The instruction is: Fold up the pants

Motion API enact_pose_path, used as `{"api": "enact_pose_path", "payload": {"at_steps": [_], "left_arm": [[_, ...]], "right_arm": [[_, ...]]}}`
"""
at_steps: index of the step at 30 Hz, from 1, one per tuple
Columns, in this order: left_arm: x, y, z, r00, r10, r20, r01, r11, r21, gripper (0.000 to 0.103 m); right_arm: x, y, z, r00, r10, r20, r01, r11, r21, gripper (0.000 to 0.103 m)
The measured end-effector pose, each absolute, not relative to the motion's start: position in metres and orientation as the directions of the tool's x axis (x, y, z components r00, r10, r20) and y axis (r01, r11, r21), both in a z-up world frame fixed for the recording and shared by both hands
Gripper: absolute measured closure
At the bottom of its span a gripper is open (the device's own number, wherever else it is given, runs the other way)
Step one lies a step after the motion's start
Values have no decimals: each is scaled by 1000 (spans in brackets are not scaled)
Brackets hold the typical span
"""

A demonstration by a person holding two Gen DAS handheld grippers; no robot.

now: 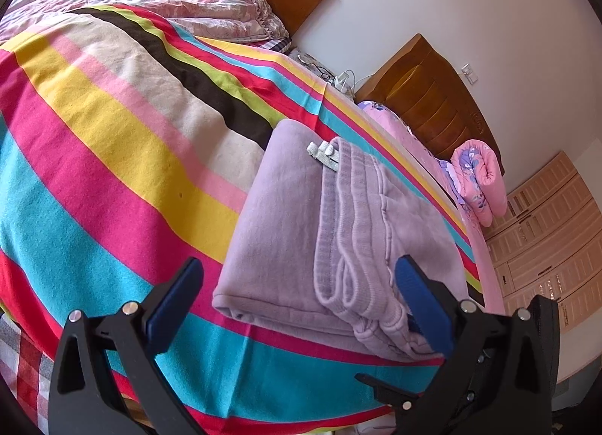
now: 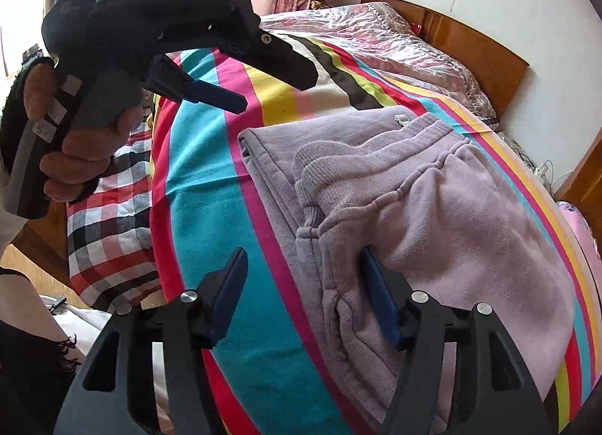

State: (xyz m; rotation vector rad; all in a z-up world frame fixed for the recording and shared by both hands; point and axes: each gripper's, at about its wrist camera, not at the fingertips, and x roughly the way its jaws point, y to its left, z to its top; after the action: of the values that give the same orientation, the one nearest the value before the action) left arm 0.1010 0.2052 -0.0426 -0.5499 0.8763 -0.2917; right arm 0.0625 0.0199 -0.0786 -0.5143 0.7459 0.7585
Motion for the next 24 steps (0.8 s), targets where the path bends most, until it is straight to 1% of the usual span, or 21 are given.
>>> {"api": "enact_pose_path", "payload": {"at_steps": [1,3,5,7,8,9,10,11,12,14,16,18,20,24], "left_arm": [[101,205,-43,612,-458,-645,21,824,-566,1],[100,204,-42,610,-459,-647,25,826,-563,1],[100,202,-42,609,-459,-647,31,829,-559,1],[100,201,-41,607,-462,-647,34,828,-560,1],[99,201,-41,605,-465,-647,34,826,-562,1],[100,200,-41,602,-469,-646,35,824,-565,1],[100,200,-41,598,-475,-646,36,821,-570,1],[101,200,-41,593,-484,-644,37,815,-578,1],[102,200,-39,588,-496,-639,42,807,-589,1],[104,199,-34,577,-545,-608,67,774,-630,1],[110,199,-28,543,-628,-557,95,705,-703,1],[123,194,-27,473,-722,-505,111,617,-779,1],[139,183,-31,391,-790,-472,103,547,-831,1],[175,151,-46,225,-834,-504,76,531,-844,1]], "right_arm": [[65,18,-78,496,430,-754,-761,634,-139,49],[68,15,-76,504,425,-752,-748,650,-134,58],[68,18,-78,534,389,-750,-737,648,-189,59],[63,26,-84,585,344,-735,-725,629,-282,59],[59,30,-88,613,320,-723,-715,614,-334,62],[55,33,-92,648,294,-703,-697,601,-391,69],[50,35,-94,679,280,-679,-681,586,-440,72],[47,34,-93,697,283,-659,-671,582,-460,78],[45,30,-88,705,299,-643,-664,595,-452,83],[46,20,-73,721,331,-608,-645,642,-415,86],[46,10,-56,753,347,-559,-612,682,-401,87],[45,6,-44,777,351,-523,-589,698,-406,87],[44,5,-40,784,351,-512,-584,698,-415,87],[42,8,-43,781,356,-513,-591,686,-423,87]]}}
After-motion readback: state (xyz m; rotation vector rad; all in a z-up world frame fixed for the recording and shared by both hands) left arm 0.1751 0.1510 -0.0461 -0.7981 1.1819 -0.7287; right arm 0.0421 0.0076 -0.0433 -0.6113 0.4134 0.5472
